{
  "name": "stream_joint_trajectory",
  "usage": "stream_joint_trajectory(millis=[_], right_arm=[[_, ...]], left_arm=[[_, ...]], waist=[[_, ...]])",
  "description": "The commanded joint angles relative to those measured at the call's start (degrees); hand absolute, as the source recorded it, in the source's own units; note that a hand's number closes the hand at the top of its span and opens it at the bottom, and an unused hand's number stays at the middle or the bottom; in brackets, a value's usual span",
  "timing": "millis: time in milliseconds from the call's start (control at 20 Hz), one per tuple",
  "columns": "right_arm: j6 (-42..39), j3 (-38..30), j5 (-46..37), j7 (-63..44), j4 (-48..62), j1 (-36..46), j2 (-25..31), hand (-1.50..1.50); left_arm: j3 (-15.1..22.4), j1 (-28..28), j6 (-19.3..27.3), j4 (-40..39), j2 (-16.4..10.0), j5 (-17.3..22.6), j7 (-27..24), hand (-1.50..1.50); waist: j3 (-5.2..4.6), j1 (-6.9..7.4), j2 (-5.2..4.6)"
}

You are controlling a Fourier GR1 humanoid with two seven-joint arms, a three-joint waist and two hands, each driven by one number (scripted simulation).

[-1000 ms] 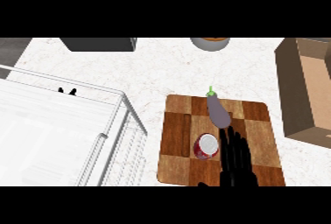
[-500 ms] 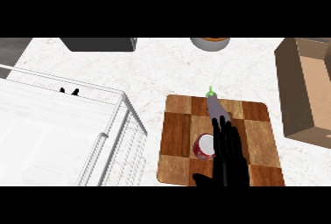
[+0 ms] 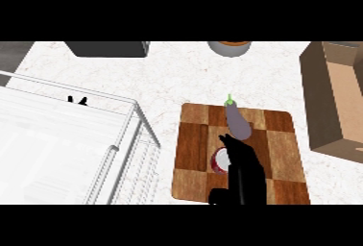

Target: Pick the can from the cutting board and place it in the cardboard box

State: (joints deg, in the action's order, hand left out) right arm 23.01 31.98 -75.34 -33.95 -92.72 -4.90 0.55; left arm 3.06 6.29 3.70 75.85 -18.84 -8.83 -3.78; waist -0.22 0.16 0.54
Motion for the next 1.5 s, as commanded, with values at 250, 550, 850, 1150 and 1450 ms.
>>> stream_joint_trajectory(millis=[250, 550, 850, 1150, 1450], right_arm=[[10.15, -0.03, -14.99, -3.03, 6.39, 3.67, -0.52, 1.50], [9.64, -2.78, -17.87, -4.40, 1.42, 2.30, 0.65, 1.50], [1.41, -3.39, -12.99, -1.38, 1.09, 5.05, 3.26, 1.50], [-25.73, -12.41, 3.06, 8.15, 5.86, 20.02, 9.50, 1.50], [-35.15, -20.51, 5.63, 9.29, 1.37, 29.36, 14.21, 1.50]], left_arm=[[0.59, 1.37, -2.94, 0.03, 1.23, 0.00, 0.80, 0.00], [-0.23, -0.68, -3.33, 2.17, 1.93, -0.43, 1.67, 0.00], [-0.10, 1.36, -2.13, -1.29, 3.48, -2.38, -0.65, 0.00], [-0.74, 0.92, -4.94, 0.90, 1.46, -0.63, 0.83, 0.00], [0.75, 1.24, -1.80, 1.73, 4.95, -3.62, 2.42, 0.00]], waist=[[0.22, -0.27, -0.52], [0.21, -0.31, -0.46], [0.19, -0.14, -0.67], [0.13, 1.89, -1.08], [0.20, -0.16, -0.49]])
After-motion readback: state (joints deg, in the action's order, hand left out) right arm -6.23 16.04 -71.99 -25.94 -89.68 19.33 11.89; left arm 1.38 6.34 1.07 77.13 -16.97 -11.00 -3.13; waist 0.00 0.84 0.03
